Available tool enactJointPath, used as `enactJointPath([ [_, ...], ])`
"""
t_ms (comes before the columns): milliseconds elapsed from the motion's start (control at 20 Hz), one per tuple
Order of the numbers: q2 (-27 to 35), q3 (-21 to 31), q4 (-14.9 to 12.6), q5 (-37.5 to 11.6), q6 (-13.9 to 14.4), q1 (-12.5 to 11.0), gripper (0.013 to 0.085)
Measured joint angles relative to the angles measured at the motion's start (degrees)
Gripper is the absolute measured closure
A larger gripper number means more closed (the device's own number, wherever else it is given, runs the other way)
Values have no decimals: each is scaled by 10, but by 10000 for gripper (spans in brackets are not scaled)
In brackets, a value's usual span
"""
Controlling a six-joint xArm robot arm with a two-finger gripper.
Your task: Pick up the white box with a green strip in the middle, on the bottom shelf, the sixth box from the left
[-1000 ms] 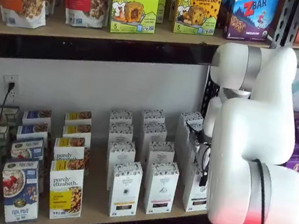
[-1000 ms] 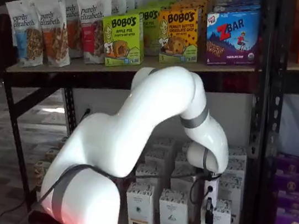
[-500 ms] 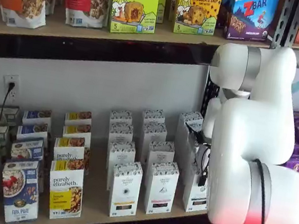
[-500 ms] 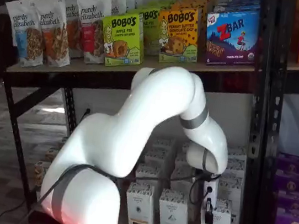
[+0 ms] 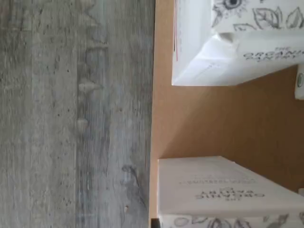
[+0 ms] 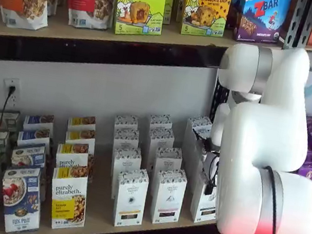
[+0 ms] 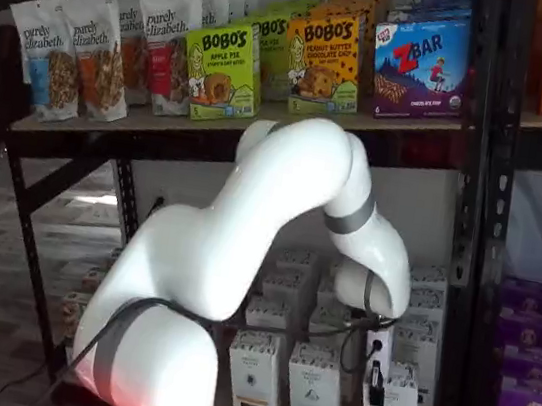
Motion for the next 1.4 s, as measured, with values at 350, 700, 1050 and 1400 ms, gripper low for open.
enactJointPath([
  [350,-36,69,-40,-46,38,2,450],
  [700,-119,207,-106,-109,105,4,450],
  [1050,-236,351,-140,-158,143,8,450],
  [1400,-370,471,-176,-140,187,19,450],
])
